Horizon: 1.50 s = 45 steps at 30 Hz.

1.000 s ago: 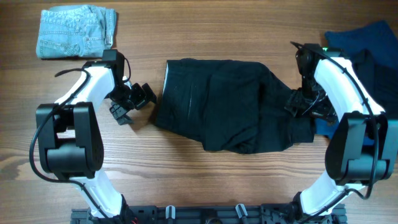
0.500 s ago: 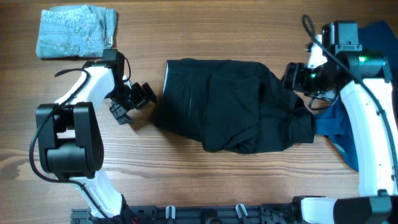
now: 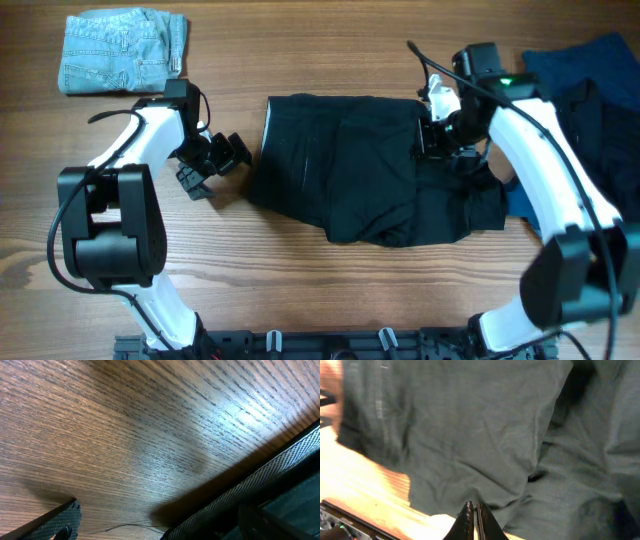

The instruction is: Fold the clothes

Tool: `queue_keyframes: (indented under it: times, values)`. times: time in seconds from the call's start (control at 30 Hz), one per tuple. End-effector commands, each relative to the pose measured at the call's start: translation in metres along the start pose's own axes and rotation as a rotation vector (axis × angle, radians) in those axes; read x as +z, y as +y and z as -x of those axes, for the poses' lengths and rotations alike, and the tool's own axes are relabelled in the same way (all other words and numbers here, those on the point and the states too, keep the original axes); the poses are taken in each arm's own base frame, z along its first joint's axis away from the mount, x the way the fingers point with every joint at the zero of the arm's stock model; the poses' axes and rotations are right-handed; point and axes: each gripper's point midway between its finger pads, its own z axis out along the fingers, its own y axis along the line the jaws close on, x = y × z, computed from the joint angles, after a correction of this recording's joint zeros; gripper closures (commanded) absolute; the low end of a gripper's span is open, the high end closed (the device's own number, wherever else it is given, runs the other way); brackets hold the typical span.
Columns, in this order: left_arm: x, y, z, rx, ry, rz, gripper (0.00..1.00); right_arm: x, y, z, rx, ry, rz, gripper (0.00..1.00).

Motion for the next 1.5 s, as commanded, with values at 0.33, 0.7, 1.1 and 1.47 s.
queue_keyframes:
  times: [0.33, 0.7, 1.1, 1.47]
  values:
    - [-0.006, 0.002, 0.000, 0.015, -0.018, -0.001, 0.00, 0.038, -0.100, -0.007, 0.301, 0.104, -0.323, 0.89]
    - [-0.006, 0.002, 0.000, 0.015, -0.019, -0.001, 0.00, 0.001, -0.184, -0.022, 0.557, 0.050, -0.563, 0.91]
    - [-0.006, 0.002, 0.001, 0.042, -0.021, -0.002, 0.00, -0.068, -0.134, -0.008, 0.558, -0.106, -0.465, 0.96]
    - [-0.006, 0.001, 0.002, 0.043, -0.024, -0.004, 0.00, -0.026, 0.060, -0.016, -0.126, -0.040, -0.049, 0.35]
